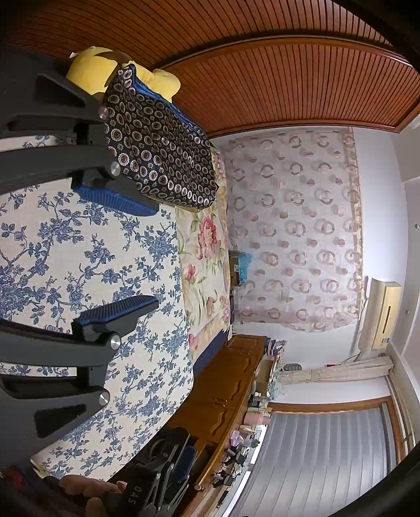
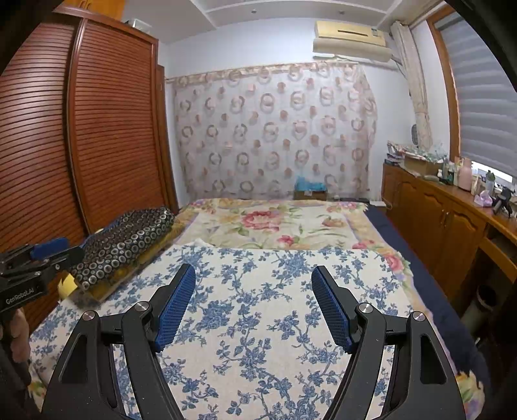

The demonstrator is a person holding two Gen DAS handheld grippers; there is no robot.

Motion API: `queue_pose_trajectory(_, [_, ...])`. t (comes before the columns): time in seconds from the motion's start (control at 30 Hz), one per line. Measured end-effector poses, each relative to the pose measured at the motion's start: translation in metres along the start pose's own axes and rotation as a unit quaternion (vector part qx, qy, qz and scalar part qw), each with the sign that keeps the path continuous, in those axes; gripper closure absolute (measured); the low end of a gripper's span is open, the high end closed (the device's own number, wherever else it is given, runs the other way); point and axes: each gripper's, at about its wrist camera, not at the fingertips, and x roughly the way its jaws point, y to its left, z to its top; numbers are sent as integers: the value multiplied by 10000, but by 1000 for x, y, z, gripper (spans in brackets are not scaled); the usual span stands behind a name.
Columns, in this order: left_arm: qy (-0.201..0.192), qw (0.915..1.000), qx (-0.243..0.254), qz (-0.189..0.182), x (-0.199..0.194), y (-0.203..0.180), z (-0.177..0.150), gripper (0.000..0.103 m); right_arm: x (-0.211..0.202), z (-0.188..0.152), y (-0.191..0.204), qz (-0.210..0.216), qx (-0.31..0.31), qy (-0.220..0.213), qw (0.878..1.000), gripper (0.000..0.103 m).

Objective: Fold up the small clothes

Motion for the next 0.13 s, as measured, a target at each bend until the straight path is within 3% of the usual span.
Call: queue_pose_trajectory(0.13, [-6,10000,-7,0,0,0,0,53,-1,1,1,-10,0,2,10000,27])
